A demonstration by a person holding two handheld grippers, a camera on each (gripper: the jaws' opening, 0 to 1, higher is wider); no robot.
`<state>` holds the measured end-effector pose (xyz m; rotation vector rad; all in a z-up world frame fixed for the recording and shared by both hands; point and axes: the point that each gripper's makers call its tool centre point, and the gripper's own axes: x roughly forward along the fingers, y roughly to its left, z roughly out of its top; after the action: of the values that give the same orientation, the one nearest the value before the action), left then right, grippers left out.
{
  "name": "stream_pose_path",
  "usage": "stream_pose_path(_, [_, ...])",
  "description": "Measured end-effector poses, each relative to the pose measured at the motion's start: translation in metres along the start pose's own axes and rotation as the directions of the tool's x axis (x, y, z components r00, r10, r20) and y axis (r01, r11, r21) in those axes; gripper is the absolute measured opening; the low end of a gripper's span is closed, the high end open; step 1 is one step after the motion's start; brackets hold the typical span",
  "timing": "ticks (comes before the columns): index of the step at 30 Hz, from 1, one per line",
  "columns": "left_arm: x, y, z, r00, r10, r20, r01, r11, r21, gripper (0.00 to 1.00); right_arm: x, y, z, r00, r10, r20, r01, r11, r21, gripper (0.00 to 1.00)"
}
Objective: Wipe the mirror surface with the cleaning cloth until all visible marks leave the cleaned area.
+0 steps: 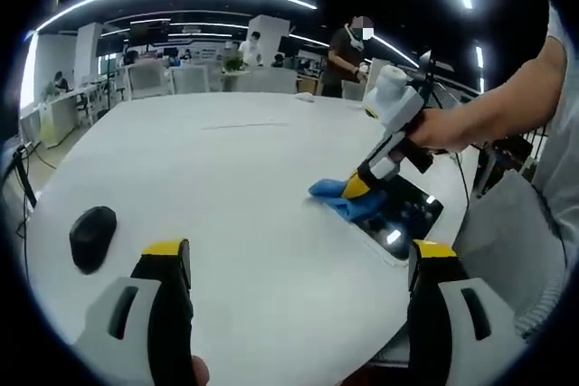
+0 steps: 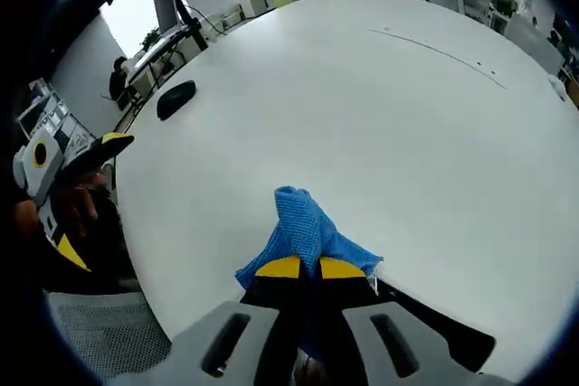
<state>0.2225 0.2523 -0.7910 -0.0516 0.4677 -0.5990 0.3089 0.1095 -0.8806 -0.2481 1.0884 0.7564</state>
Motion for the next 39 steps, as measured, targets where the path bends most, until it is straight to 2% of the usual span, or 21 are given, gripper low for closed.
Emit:
stream_pose_path(6, [0.001,0.0,0.004,1.0,0.0,-0.003,0.001,1.0,0.012,0.99,-0.002,-0.008,-0.003,1.0,-0.003,-0.012,0.003,1.0,-0.006,0.0])
stream_pose_path(31, [0.006,0.002,0.0,1.0,-0.001,-0.013,0.001,1.0,0.019,0.99,-0.02,-0.038,-0.024,0.999,-0.025,-0.027,0.026,1.0,0.009,0.0])
stream_pose_path(39, [0.008,-0.004,0.002,1.0,-0.001,-0.015,0.001,1.0,0.019,0.99,-0.02,-0.039,-0.024,0.999,-0.036,-0.022,0.037,0.999,0.012,0.0])
